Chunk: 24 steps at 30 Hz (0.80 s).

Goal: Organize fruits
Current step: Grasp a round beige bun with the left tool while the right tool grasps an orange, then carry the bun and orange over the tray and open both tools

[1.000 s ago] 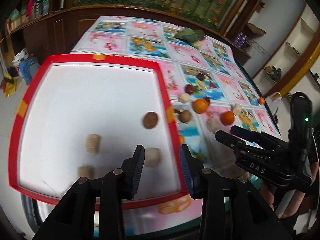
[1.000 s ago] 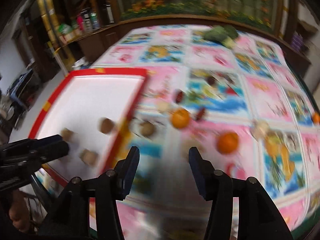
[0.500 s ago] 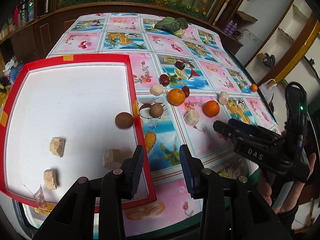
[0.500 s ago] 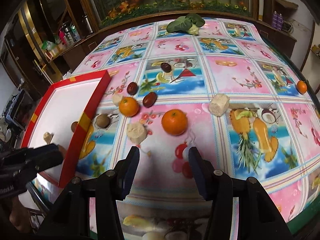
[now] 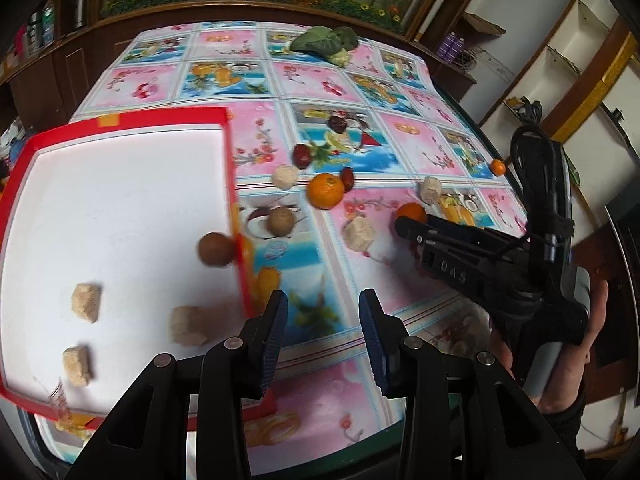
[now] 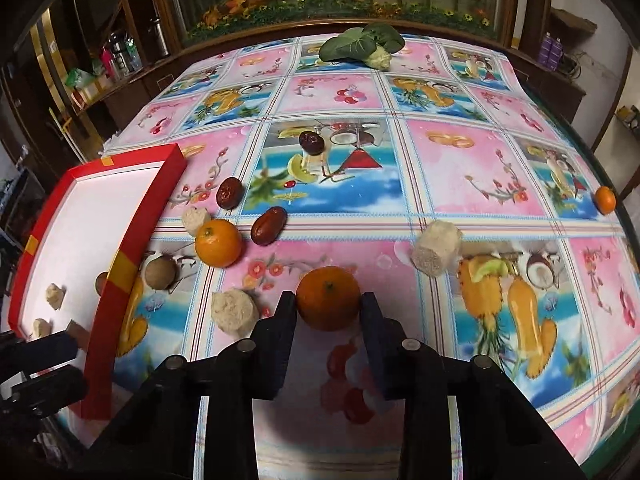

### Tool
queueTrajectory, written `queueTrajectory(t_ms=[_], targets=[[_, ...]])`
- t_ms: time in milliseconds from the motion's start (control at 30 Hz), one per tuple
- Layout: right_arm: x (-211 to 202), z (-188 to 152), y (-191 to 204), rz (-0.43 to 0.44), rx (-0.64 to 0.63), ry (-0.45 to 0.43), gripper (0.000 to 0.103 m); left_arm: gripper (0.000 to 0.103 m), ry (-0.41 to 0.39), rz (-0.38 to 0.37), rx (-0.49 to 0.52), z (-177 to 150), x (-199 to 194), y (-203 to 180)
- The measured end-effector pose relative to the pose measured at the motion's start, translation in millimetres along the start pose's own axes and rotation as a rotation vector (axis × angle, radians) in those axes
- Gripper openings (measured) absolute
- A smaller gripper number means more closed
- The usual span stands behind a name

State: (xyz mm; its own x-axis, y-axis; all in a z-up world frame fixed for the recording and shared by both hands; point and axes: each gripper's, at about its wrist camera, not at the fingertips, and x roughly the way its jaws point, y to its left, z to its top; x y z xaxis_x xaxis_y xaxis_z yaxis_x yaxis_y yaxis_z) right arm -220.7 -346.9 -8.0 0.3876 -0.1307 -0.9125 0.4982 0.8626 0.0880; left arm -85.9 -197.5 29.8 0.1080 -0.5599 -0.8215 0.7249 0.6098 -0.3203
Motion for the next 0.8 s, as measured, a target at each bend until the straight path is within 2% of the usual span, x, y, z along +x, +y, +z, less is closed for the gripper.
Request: queueTrajectory(t_ms=[233,333,433,467,567,633,800], targets=[[-21.2,-25.5,-24.2,-0.003,0.044,-0.01,0.033,0.036,0.073,0.014,0.07,28.1,57.6,-35.5],[-27.0,-32.5,-29.5,-0.018,0.044,-0.012,0.033,0.036,0.084,0.063,0.094,39.1,84.2,-46.1],[-28.7,-36.8,-33.4,-0.014,0.043,-0.013,0.033,0.027,0.071,0.133,0.115,45.7,101.4,-53.6],[-29.3,-38.0,-33.8,-0.011,0.04,-0.017,0.033,0.027,0.073,0.151,0.126,46.1,104.4,-55.9],[-29.1,-39.5,-34.0,-0.01,0.04,-0.021,0.033,0.026,0.063,0.162,0.121,43.3,104.9,-59.6],[-28.8,-39.5,-33.0,-0.015,0.036,-0.024,0.033,0.026,0.069,0.145,0.114,38.5,102.2,-58.7],[-27.7,-38.6,-27.2,-0.044,0.019,-0.023,0.033,0.026,0.096,0.035,0.059,22.5,80.2,-42.5]])
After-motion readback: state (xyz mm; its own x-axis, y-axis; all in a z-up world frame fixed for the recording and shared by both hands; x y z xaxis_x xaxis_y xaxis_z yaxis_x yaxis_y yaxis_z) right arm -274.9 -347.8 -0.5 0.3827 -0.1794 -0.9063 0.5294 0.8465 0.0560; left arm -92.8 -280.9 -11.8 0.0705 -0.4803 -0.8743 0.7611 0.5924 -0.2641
